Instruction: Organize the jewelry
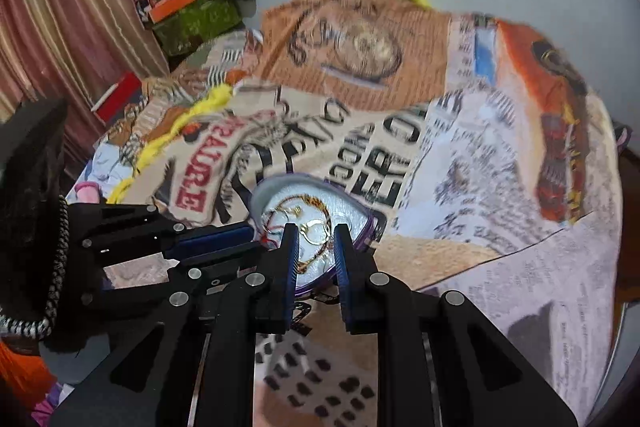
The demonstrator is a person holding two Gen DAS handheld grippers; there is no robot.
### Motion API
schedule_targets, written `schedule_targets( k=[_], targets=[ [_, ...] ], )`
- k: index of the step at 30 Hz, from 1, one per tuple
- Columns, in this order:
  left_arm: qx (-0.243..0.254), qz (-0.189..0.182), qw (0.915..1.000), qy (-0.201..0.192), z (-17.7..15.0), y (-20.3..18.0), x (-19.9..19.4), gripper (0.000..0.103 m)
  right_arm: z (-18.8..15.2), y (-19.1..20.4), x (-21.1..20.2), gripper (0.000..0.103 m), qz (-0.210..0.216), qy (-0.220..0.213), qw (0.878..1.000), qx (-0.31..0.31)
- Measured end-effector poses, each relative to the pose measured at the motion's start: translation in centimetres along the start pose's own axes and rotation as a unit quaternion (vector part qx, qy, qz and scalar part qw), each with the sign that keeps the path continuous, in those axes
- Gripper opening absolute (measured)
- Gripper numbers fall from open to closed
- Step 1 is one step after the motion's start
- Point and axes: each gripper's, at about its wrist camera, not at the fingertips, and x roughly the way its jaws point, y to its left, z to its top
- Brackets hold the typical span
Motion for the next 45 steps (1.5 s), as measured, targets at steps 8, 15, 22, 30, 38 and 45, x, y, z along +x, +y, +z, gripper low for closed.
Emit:
schedule_targets(
  k=[8,15,22,30,38,45],
  targets=[
    [-0.009,0.038,0.9934,-0.108,0.4,-1.2,-11.0,0.009,-0.3,3.6,-9.9,0.016,-0.028,-0.117,0.993,-0.013],
    [-0.01,0.058,0.973,-0.223,-1.4,-3.5,-21.5,0.022,-2.8,8.3,-20.2,0.016,-0.052,-0.252,0.966,-0.03],
    [-0.004,0.085,0.9486,-0.305,-5.0,-6.3,-28.1,0.053,-7.2,12.9,-26.3,0.055,-0.099,-0.362,0.926,-0.048],
    [-0.015,0.121,0.9319,-0.342,-7.2,-7.7,-29.9,0.096,-9.1,14.1,-26.9,0.098,-0.14,-0.408,0.902,-0.031],
    [-0.017,0.124,0.9322,-0.34,-7.8,-8.0,-30.1,0.097,-9.4,14.2,-26.4,0.103,-0.153,-0.4,0.903,-0.025],
    [-0.012,0.13,0.9323,-0.337,-7.9,-8.1,-29.8,0.097,-10.9,13.7,-26.8,0.103,-0.147,-0.394,0.907,-0.017]
  ],
)
